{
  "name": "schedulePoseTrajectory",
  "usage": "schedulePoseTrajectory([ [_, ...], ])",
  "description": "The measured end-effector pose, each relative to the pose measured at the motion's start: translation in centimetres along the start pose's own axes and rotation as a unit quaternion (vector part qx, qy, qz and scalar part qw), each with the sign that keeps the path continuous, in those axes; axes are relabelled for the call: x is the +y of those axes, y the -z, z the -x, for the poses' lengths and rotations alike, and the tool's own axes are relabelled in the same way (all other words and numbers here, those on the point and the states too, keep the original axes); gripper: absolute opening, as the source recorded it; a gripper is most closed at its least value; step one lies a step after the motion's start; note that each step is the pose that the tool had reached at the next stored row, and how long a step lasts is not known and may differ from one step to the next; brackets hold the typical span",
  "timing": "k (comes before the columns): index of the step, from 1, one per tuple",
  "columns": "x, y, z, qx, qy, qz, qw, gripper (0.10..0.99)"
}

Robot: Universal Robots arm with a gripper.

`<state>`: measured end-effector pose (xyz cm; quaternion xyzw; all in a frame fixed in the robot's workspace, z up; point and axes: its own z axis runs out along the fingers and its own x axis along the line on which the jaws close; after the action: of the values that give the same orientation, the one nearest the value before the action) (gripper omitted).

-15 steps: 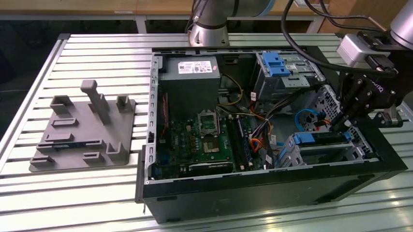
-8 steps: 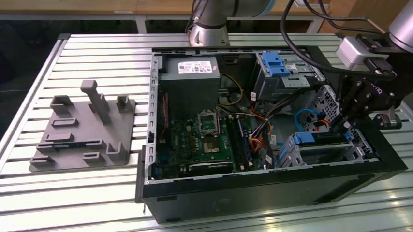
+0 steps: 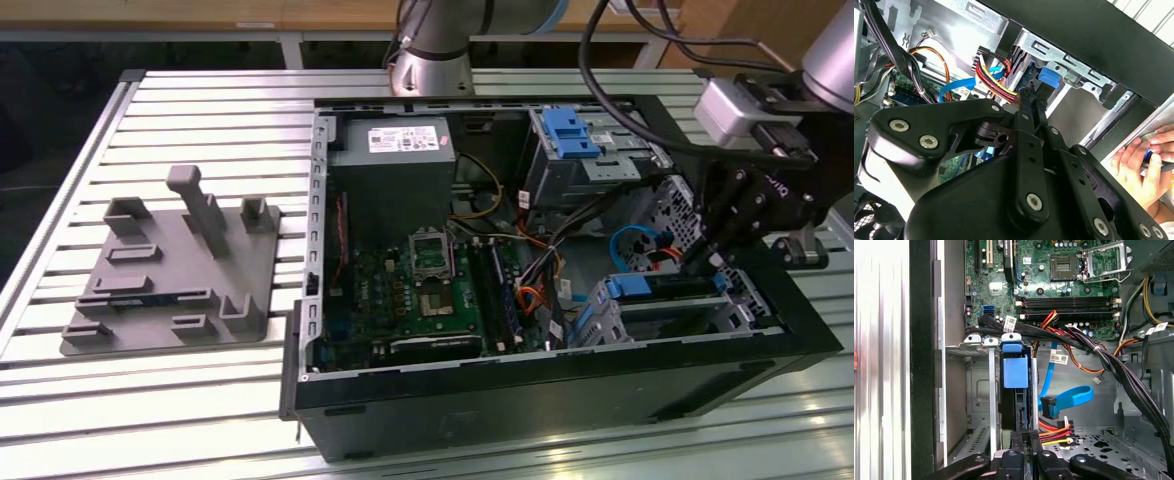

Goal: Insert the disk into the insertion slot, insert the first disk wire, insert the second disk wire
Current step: 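Insert the first disk wire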

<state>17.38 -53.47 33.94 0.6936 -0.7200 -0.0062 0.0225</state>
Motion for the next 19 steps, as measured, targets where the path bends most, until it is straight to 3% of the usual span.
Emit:
schedulePoseTrajectory([
  [19, -0.03, -0.59, 0.01, 0.0, 0.0, 0.0, 1.0, 0.165],
])
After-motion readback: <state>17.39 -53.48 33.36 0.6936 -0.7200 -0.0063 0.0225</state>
